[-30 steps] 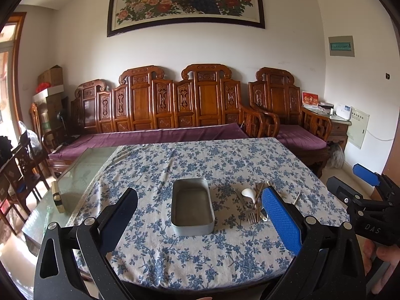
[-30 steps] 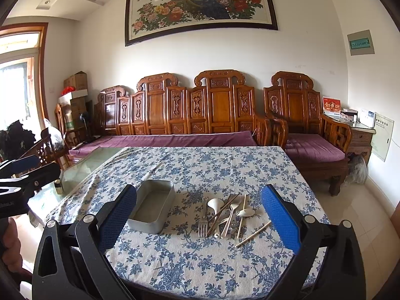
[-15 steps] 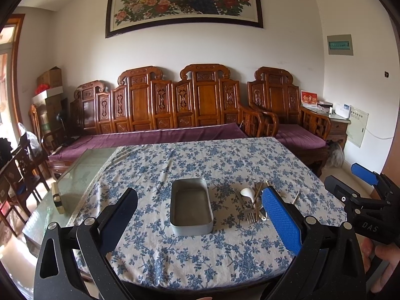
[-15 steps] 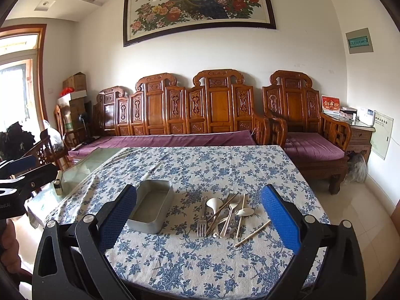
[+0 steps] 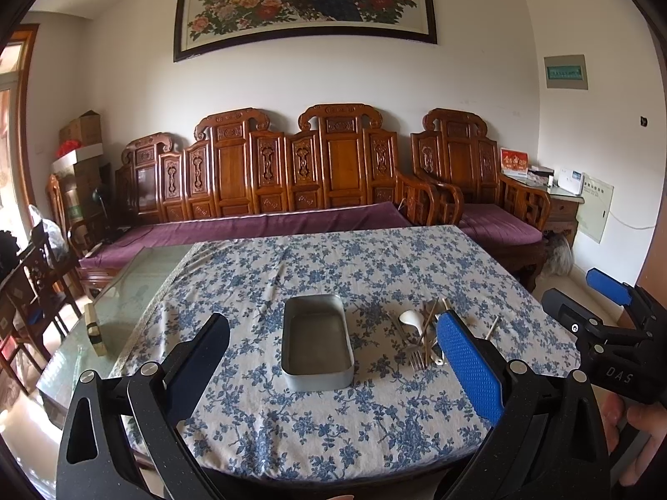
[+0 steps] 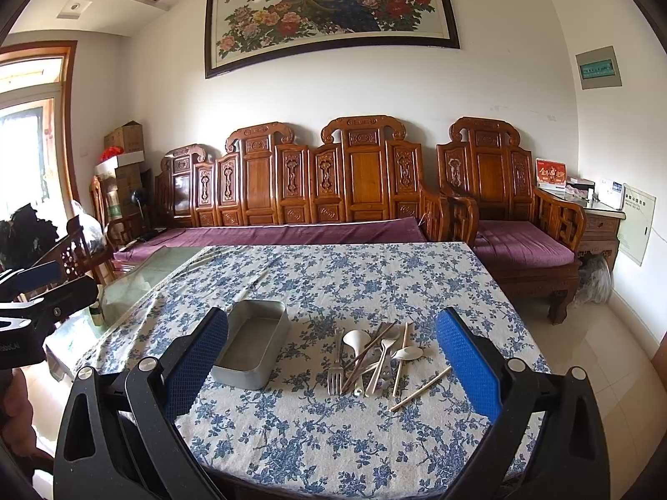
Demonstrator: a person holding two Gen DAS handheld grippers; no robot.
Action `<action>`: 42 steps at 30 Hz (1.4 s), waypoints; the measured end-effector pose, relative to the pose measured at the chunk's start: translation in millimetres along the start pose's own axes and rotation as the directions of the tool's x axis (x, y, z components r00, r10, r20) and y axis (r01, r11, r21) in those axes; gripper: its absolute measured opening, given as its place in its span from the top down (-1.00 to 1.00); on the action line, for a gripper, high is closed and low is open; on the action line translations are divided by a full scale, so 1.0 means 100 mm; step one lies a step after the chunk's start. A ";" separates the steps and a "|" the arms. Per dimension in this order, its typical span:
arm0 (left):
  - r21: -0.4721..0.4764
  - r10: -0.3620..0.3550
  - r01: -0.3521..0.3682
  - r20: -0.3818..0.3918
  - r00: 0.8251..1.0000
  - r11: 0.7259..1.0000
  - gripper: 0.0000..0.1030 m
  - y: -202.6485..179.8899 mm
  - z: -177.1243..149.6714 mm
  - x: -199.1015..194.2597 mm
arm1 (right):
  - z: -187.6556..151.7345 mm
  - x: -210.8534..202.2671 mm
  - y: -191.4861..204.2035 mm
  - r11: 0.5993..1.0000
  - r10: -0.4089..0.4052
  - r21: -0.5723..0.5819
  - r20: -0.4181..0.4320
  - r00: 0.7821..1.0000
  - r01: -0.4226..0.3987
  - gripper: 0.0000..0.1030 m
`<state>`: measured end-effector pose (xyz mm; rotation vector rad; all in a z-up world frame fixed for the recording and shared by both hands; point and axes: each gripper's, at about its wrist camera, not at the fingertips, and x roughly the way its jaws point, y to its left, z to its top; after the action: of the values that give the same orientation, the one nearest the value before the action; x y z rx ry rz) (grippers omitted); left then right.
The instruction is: Organize utensils
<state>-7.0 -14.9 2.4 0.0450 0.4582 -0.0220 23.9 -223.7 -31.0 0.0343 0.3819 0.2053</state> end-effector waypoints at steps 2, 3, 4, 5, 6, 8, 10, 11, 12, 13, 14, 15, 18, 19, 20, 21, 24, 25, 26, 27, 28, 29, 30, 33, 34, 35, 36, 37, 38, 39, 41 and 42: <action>0.003 -0.003 0.004 -0.010 1.000 1.000 -0.88 -0.01 -0.01 0.05 | -0.02 0.02 -0.03 1.000 -0.005 0.000 -0.005 1.000 0.005 -0.95; 0.004 -0.005 0.005 -0.018 1.000 1.000 -0.88 -0.01 -0.02 0.08 | -0.03 0.04 -0.05 1.000 -0.008 0.002 -0.010 1.000 0.008 -0.95; 0.005 -0.008 0.008 -0.025 1.000 1.000 -0.88 -0.01 -0.03 0.12 | -0.05 0.07 -0.08 1.000 -0.011 0.004 -0.013 1.000 0.011 -0.95; 0.007 -0.010 0.011 -0.036 0.999 1.000 -0.88 -0.02 -0.05 0.17 | -0.06 0.09 -0.10 1.000 -0.017 0.005 -0.018 1.000 0.017 -0.95; 0.012 -0.011 0.012 -0.052 0.999 1.000 -0.88 -0.02 -0.07 0.24 | -0.08 0.13 -0.14 1.000 -0.023 0.004 -0.024 0.999 0.023 -0.95; 0.020 -0.019 0.020 -0.081 0.997 1.000 -0.88 -0.04 -0.11 0.37 | -0.11 0.20 -0.19 0.999 -0.031 0.003 -0.036 0.999 0.032 -0.95; 0.026 -0.028 0.031 -0.109 0.994 0.999 -0.88 -0.05 -0.14 0.50 | -0.15 0.30 -0.27 0.999 -0.043 0.004 -0.055 0.998 0.043 -0.95; 0.029 -0.035 0.039 -0.122 0.992 0.999 -0.88 -0.06 -0.16 0.56 | -0.17 0.34 -0.29 0.999 -0.042 0.004 -0.060 0.997 0.043 -0.95; 0.031 -0.040 0.044 -0.131 0.991 0.999 -0.88 -0.06 -0.18 0.62 | -0.20 0.40 -0.34 0.999 -0.044 0.005 -0.071 0.997 0.044 -0.95; 0.036 -0.041 0.047 -0.141 0.989 0.998 -0.88 -0.07 -0.19 0.69 | -0.21 0.44 -0.36 0.999 -0.044 0.005 -0.077 0.996 0.045 -0.95; 0.041 -0.042 0.049 -0.147 0.988 0.998 -0.88 -0.09 -0.20 0.73 | -0.23 0.50 -0.39 0.999 -0.047 0.005 -0.086 0.995 0.047 -0.95; 0.046 -0.045 0.053 -0.158 0.986 0.998 -0.88 -0.10 -0.22 0.80 | -0.26 0.57 -0.43 0.999 -0.053 0.005 -0.099 0.994 0.054 -0.95; 0.053 -0.059 0.070 -0.184 0.981 0.996 -0.88 -0.14 -0.27 0.97 | -0.33 0.73 -0.52 0.997 -0.068 0.012 -0.127 0.990 0.070 -0.92; 0.054 -0.064 0.075 -0.189 0.980 0.996 -0.88 -0.15 -0.27 0.99 | -0.37 0.81 -0.56 0.997 -0.077 0.011 -0.142 0.987 0.080 -0.91; 0.054 -0.074 0.086 -0.198 0.977 0.995 -0.87 -0.16 -0.29 1.05 | -0.41 0.90 -0.60 0.996 -0.088 0.005 -0.157 0.984 0.090 -0.89; 0.054 -0.081 0.095 -0.210 0.974 0.994 -0.87 -0.17 -0.31 1.12 | -0.45 0.99 -0.64 0.995 -0.095 0.001 -0.174 0.980 0.097 -0.85; 0.061 -0.099 0.117 -0.241 0.966 0.991 -0.87 -0.22 -0.37 1.29 | -0.57 1.21 -0.75 0.993 -0.114 -0.001 -0.215 0.970 0.116 -0.75; 0.065 -0.102 0.121 -0.251 0.963 0.991 -0.87 -0.24 -0.38 1.36 | -0.62 1.31 -0.81 0.993 -0.118 0.002 -0.237 0.964 0.122 -0.70; 0.066 -0.103 0.124 -0.257 0.961 0.990 -0.87 -0.25 -0.39 1.41 | -0.66 1.39 -0.85 0.992 -0.123 0.005 -0.254 0.959 0.128 -0.68; 0.067 -0.106 0.128 -0.264 0.959 0.989 -0.87 -0.26 -0.41 1.46 | -0.72 1.50 -0.91 0.990 -0.131 0.007 -0.276 0.952 0.138 -0.65; 0.067 -0.112 0.135 -0.274 0.955 0.989 -0.87 -0.27 -0.42 1.53 | -0.75 1.56 -0.95 0.990 -0.135 0.007 -0.290 0.947 0.143 -0.60; 0.064 -0.118 0.141 -0.280 0.953 0.988 -0.87 -0.28 -0.43 1.57 | -0.78 1.63 -0.98 0.989 -0.137 0.005 -0.306 0.942 0.145 -0.56; 0.062 -0.124 0.148 -0.288 0.949 0.987 -0.87 -0.29 -0.44 1.63 | -0.84 1.74 -1.03 0.989 -0.139 0.002 -0.325 0.935 0.148 -0.52; 0.064 -0.140 0.167 -0.307 0.941 0.984 -0.87 -0.35 -0.47 1.78 | -0.96 1.96 -1.15 0.988 -0.145 0.003 -0.371 0.917 0.157 -0.41; 0.061 -0.149 0.177 -0.314 0.938 0.982 -0.87 -0.36 -0.47 1.82 | -1.01 2.04 -1.19 0.987 -0.145 0.007 -0.390 0.909 0.161 -0.39; 0.057 -0.158 0.186 -0.324 0.933 0.981 -0.87 -0.38 -0.49 1.88 | -1.05 2.09 -1.22 0.987 -0.146 0.008 -0.402 0.904 0.163 -0.37; 0.057 -0.161 0.190 -0.332 0.930 0.980 -0.87 -0.40 -0.50 1.92 | -1.11 2.19 -1.26 0.986 -0.150 0.008 -0.420 0.895 0.169 -0.35; 0.059 -0.166 0.197 -0.341 0.925 0.979 -0.87 -0.43 -0.51 1.99 | -1.15 2.24 -1.29 0.985 -0.153 0.008 -0.431 0.889 0.173 -0.32; 0.059 -0.169 0.201 -0.346 0.923 0.978 -0.87 -0.44 -0.53 2.02 | -1.19 2.30 -1.33 0.984 -0.153 0.011 -0.444 0.883 0.176 -0.32; 0.060 -0.172 0.206 -0.354 0.919 0.977 -0.87 -0.47 -0.54 2.08 | -1.25 2.38 -1.37 0.983 -0.155 0.013 -0.460 0.874 0.182 -0.30; 0.064 -0.174 0.212 -0.372 0.912 0.975 -0.85 -0.52 -0.58 2.17 | -1.32 2.49 -1.42 0.981 -0.161 0.016 -0.478 0.864 0.192 -0.28; 0.067 -0.174 0.215 -0.381 0.908 0.974 -0.85 -0.54 -0.60 2.23 | -1.36 2.55 -1.46 0.980 -0.166 0.017 -0.487 0.858 0.199 -0.28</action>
<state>164.9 -68.7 -152.1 0.1103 0.8434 -0.2393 232.8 -314.6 -261.2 0.0120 0.8912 0.0072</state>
